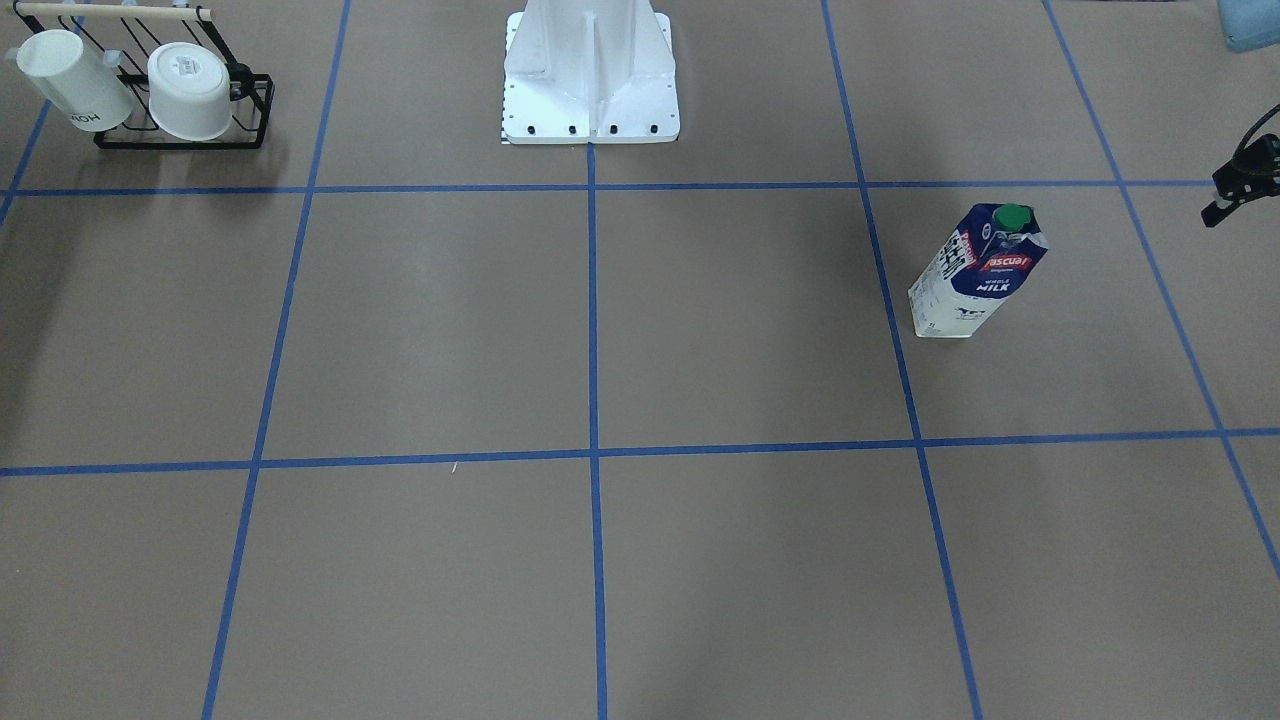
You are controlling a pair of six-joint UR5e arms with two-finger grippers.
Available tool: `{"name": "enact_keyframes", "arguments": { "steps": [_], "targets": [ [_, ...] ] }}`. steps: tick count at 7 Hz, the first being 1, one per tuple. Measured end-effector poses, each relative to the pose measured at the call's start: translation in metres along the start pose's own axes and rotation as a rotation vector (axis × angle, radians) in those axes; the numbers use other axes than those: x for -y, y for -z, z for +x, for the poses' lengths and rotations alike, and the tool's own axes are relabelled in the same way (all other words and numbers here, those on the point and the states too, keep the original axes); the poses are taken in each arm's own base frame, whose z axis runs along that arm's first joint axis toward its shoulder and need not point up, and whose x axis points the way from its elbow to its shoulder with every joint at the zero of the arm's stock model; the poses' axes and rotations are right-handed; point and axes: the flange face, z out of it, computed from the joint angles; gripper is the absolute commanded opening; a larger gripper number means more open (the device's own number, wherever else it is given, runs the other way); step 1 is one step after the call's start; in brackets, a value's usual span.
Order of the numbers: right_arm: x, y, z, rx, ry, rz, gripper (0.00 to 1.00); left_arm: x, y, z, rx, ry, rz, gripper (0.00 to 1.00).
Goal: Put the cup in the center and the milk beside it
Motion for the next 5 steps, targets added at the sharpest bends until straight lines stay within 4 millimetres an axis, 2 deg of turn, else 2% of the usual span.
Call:
{"name": "enact_keyframes", "arguments": {
  "steps": [1, 2, 5],
  "targets": [
    [0.004, -0.011, 0.02, 0.005, -0.052, -0.02, 0.99, 0.0, 0.0, 0.0, -0.001, 0.004, 0.001, 0.98],
    [0.002, -0.018, 0.03, 0.011, -0.1, -0.035, 0.99, 0.0, 0.001, 0.001, -0.001, 0.017, 0.002, 0.98],
    [-0.004, -0.038, 0.046, 0.016, -0.14, -0.054, 0.99, 0.0, 0.002, 0.002, -0.002, 0.05, 0.004, 0.98]
  ]
}}
